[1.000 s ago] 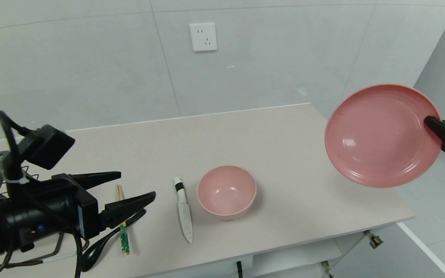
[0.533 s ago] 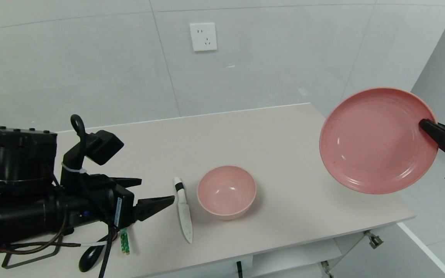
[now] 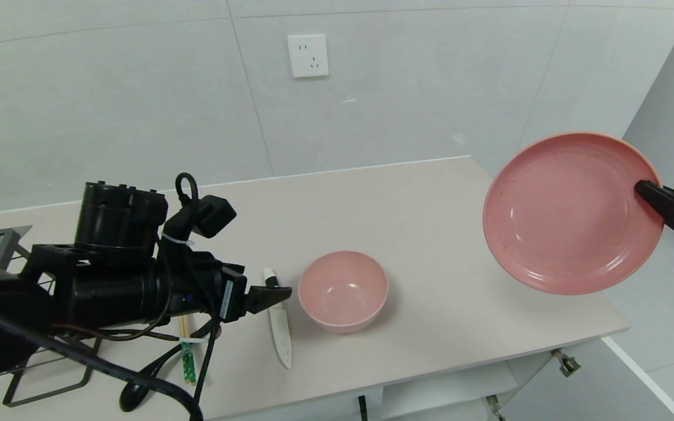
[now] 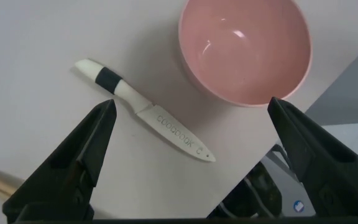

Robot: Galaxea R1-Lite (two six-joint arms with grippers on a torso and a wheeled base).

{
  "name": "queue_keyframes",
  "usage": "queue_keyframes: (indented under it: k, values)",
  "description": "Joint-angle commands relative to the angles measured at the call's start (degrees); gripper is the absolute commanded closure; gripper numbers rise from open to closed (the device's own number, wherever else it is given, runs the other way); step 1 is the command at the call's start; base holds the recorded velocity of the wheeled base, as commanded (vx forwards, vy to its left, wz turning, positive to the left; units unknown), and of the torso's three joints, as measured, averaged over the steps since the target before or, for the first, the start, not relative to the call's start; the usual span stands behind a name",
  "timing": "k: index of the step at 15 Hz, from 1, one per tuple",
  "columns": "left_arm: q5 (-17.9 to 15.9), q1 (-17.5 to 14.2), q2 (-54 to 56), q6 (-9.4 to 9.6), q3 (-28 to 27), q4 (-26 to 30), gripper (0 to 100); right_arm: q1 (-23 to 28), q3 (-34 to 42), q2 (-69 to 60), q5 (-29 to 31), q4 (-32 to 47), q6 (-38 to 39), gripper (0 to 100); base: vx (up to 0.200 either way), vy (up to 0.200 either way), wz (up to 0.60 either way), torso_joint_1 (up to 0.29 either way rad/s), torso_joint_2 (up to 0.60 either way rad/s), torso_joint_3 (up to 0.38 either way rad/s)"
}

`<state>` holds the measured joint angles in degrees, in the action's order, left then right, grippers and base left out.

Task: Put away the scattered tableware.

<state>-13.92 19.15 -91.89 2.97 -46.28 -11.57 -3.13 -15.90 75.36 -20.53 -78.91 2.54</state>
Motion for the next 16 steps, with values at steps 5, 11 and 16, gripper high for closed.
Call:
queue_keyframes:
  k: [5,11,16]
  values:
    - [-0.1,2.6,-8.8,-0.07,-4.9,0.0,0,0.0,-0.1,0.4,-0.1,0.0,0.0,100,0.000,0.000,0.00,0.000,0.00,0.000]
    - [1.1,4.7,-12.6,-2.97,-6.6,-0.6,0,-0.3,-0.1,0.7,-0.1,0.0,0.0,100,0.000,0.000,0.00,0.000,0.00,0.000]
    - [1.6,4.8,-14.2,-3.41,-7.8,-0.6,0,-0.3,0.0,0.6,0.0,0.0,0.0,100,0.000,0.000,0.00,0.000,0.00,0.000]
